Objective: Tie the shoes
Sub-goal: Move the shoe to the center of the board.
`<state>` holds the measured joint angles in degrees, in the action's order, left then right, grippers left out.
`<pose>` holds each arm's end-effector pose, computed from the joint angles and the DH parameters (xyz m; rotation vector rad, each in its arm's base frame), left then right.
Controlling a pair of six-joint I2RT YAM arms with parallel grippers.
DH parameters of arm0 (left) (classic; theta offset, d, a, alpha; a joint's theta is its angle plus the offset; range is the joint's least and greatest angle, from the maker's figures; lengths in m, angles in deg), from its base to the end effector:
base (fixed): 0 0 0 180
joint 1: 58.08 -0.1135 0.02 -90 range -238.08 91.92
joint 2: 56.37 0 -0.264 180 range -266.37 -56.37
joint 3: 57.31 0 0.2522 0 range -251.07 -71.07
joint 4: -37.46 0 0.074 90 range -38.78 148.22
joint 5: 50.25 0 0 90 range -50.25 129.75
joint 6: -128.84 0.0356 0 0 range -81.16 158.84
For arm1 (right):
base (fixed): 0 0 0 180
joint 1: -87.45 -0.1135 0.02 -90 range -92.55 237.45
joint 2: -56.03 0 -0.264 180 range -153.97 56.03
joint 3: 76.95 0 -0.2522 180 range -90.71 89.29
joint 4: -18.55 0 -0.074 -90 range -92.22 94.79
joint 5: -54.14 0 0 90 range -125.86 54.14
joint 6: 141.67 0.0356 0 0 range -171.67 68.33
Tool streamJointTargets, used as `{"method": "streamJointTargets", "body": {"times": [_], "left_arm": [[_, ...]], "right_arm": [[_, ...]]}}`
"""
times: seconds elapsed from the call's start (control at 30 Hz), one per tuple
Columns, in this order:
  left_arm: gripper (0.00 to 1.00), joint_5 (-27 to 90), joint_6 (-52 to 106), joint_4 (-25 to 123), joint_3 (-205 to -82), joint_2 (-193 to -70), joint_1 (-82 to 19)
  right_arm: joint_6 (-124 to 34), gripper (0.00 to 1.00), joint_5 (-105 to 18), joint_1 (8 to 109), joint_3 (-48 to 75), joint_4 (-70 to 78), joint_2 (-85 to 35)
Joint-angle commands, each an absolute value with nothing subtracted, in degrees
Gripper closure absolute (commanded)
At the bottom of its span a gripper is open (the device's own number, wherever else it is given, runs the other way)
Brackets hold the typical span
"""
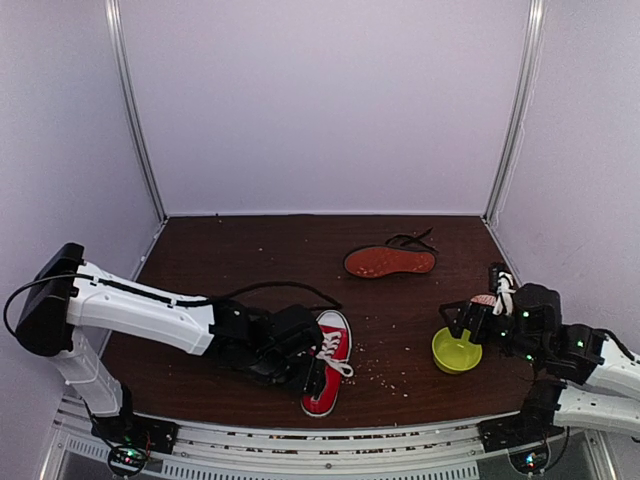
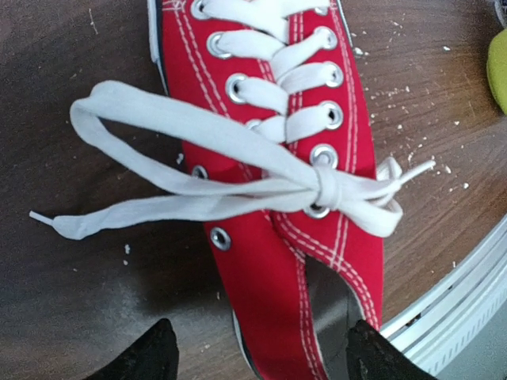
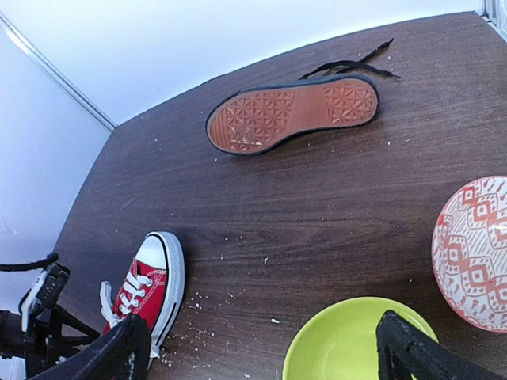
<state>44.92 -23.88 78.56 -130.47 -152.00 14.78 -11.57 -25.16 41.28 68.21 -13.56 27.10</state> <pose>0.0996 -0.3122 0.1818 0.2203 2.8221 -0.5671 0.1001 0.0947 0.2191 0.0111 2.1048 0.7507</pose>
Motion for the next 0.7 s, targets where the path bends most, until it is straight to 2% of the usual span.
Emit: {"method": "streamJointTargets", "body": {"times": [0.0,0.07,0.27,0.37,0.4,0.67], "left_arm": [[0.26,45.31,-23.92,78.47,-133.58,-155.44,14.12],[0.33,45.88,-23.57,78.32,-133.98,-156.86,13.51],[0.78,48.47,-22.98,78.18,-134.62,-157.72,11.47],[0.96,49.24,-20.56,78.75,-135.83,-157.3,9.17],[1.0,49.61,-19.67,79.41,-136.21,-157.08,8.11],[1.0,51.27,-8.55,81.07,-133.51,-151.03,-4.51]], "right_arm": [[-11.3,0.0,-20.76,41.68,67.83,-19.38,30.63],[-11.83,0.01,-19.97,41.75,67.31,-20.72,31.32],[-13.72,0.0,-18.02,41.79,65.15,-23.25,30.93],[-14.88,0.01,-18.07,41.83,64.35,-22.77,29.78],[-15.35,0.01,-18.16,41.83,63.93,-22.68,29.16],[-18.41,0.01,-19.48,45.05,57.48,-22.7,17.36]]}}
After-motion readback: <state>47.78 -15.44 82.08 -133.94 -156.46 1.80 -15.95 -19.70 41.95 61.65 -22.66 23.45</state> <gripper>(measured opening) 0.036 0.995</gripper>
